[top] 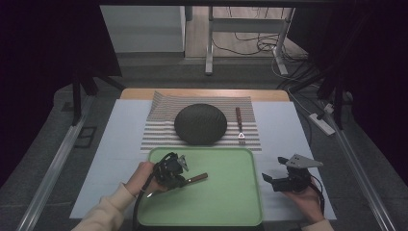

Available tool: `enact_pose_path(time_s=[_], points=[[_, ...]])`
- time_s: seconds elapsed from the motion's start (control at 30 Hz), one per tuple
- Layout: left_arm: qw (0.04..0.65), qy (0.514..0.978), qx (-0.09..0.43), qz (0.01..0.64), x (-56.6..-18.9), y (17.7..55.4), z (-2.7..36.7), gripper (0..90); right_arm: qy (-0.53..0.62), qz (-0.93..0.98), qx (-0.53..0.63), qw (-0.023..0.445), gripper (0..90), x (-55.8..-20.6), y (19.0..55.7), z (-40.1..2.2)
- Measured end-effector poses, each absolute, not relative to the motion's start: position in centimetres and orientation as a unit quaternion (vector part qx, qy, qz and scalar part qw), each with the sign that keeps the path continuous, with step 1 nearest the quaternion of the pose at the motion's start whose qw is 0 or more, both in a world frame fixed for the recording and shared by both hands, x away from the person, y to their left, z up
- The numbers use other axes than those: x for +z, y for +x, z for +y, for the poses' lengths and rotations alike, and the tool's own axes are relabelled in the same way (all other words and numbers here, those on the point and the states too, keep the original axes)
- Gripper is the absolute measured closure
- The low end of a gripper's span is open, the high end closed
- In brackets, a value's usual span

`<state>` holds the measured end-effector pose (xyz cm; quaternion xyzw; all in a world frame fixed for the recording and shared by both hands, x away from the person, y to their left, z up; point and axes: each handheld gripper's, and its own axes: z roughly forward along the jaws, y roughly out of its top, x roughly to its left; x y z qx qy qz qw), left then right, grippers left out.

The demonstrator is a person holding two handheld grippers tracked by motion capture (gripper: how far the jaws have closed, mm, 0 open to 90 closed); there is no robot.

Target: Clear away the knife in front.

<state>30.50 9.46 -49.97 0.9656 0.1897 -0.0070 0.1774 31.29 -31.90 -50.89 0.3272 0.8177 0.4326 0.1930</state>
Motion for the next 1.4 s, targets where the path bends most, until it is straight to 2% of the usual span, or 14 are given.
enact_pose_path(time_s=[0.13,0.2,0.27,0.3,0.33,0.43,0.77,0.9,1.4], points=[[0.193,0.961,0.003,0.199,-49.9,30.4,9.4,74.7,0.327,0.817,0.433,0.192,7.8,-50.9,31.3,-31.9],[0.207,0.955,0.018,0.211,-49.4,30.7,9.6,62.4,0.328,0.817,0.433,0.193,7.8,-50.8,31.3,-32.0],[0.234,0.948,0.027,0.212,-48.8,31.0,9.8,61.0,0.328,0.818,0.432,0.194,7.8,-50.8,31.3,-32.0],[0.248,0.944,0.033,0.213,-48.6,31.0,9.8,61.5,0.328,0.818,0.432,0.194,7.8,-50.8,31.3,-32.0],[0.258,0.941,0.042,0.213,-48.4,31.0,9.7,65.6,0.328,0.817,0.432,0.194,7.8,-50.8,31.2,-31.9],[0.268,0.94,0.035,0.209,-48.3,31.2,9.0,88.7,0.33,0.817,0.431,0.195,7.8,-50.8,31.3,-31.9],[0.249,0.957,0.005,0.151,-49.8,30.9,4.2,88.8,0.329,0.817,0.431,0.195,7.8,-50.8,31.2,-31.9],[0.237,0.959,-0.005,0.157,-50.8,31.7,3.1,88.8,0.331,0.816,0.431,0.2,7.8,-50.8,31.1,-31.9],[0.236,0.942,0.038,0.235,-51.0,34.3,7.2,88.7,0.331,0.818,0.426,0.2,7.8,-50.8,31.1,-31.9]])
